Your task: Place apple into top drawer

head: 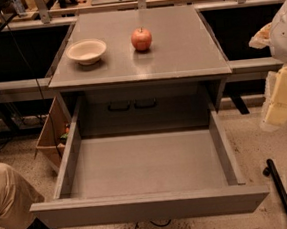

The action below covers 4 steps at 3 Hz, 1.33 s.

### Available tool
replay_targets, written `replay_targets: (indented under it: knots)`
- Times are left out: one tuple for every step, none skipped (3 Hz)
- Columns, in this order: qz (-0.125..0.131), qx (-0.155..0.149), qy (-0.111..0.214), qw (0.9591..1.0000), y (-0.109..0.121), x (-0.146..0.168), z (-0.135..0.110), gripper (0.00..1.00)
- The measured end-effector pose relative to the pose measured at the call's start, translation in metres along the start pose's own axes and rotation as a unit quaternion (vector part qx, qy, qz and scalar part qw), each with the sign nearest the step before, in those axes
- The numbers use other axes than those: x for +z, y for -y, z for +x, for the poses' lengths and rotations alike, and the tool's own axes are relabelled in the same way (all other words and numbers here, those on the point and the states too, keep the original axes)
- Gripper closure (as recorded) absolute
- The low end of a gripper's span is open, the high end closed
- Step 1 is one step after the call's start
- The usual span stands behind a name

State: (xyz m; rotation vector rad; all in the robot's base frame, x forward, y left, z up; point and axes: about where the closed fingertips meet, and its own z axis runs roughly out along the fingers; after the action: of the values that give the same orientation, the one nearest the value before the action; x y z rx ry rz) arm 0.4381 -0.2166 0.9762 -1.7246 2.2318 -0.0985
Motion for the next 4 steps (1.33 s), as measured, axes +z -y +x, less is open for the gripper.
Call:
replay_targets:
  knots:
    - [0.0,0.0,0.0,1.0,0.0,0.0,0.0,0.0]
    - [0.013,-0.009,0.016,0.9997,0.012,0.007,-0.011,0.0]
    - [0.033,-0.022,0.053,0.9978,0.047,0.026,-0.036,0.0]
    - [0.047,-0.022,0.104,0.9932,0.096,0.055,-0.07,0.0]
